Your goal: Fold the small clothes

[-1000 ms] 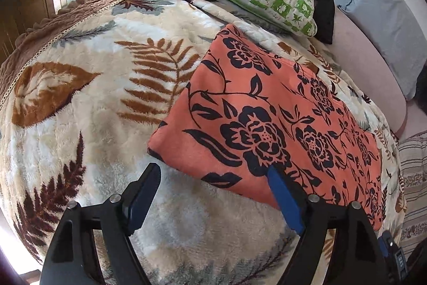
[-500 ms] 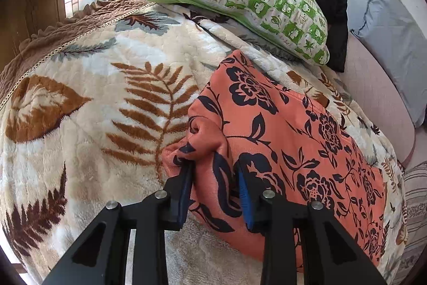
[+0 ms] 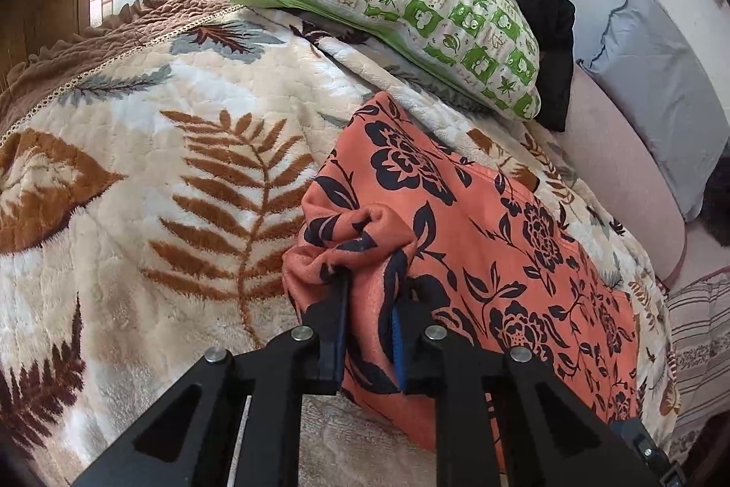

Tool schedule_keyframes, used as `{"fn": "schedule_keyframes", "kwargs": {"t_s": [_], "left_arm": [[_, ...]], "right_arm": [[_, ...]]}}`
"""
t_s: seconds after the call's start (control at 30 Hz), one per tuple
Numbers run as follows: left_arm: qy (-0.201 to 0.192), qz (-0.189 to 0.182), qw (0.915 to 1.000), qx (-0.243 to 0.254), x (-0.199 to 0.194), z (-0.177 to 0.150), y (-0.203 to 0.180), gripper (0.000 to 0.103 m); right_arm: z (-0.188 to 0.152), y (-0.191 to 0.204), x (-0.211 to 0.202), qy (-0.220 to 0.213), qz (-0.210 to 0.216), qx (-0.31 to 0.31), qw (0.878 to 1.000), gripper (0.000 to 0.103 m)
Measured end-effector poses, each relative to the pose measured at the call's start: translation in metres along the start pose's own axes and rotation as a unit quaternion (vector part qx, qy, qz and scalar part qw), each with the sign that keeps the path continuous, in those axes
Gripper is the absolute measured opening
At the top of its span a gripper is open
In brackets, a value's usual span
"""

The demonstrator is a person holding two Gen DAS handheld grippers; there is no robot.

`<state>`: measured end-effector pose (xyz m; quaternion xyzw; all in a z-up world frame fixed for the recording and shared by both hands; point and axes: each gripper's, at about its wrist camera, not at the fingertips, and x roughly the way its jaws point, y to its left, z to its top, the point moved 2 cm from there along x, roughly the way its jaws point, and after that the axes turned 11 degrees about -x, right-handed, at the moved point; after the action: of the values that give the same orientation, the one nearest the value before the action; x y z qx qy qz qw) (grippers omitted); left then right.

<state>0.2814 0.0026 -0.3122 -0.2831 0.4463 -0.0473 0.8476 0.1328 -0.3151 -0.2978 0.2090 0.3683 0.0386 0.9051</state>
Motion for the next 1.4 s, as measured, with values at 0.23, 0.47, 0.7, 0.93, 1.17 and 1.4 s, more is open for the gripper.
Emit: {"fn": "schedule_keyframes", "kwargs": {"t_s": [0.23, 0.47, 0.7, 0.93, 1.17, 1.4], "left_arm": [[0.026, -0.044, 0.9974, -0.05, -0.002, -0.006, 0.02, 0.037], [0.041, -0.035, 0.9936, -0.099, 0.001, -0.013, 0.03, 0.027], [0.05, -0.058, 0.9878, -0.135, -0.002, -0.011, 0.035, 0.014], [0.015, -0.057, 0.9978, -0.031, -0.042, -0.001, -0.014, 0.013], [-0.019, -0.077, 0.9859, 0.148, -0.09, -0.021, -0.126, 0.012], [0.006, -0.106, 0.9484, 0.299, -0.083, -0.116, -0.242, 0.012]], "right_arm": [[-0.019, 0.017, 0.069, 0.03, 0.018, 0.024, 0.999, 0.035], [-0.025, 0.008, 0.062, 0.02, 0.042, 0.019, 0.999, 0.03], [-0.029, 0.012, 0.059, -0.002, 0.035, -0.008, 0.999, 0.03], [-0.033, -0.001, 0.055, -0.019, 0.08, 0.029, 0.996, 0.03], [-0.03, -0.042, 0.015, -0.036, 0.122, 0.106, 0.986, 0.033], [-0.011, -0.137, -0.089, -0.136, 0.076, 0.167, 0.974, 0.034]]}}
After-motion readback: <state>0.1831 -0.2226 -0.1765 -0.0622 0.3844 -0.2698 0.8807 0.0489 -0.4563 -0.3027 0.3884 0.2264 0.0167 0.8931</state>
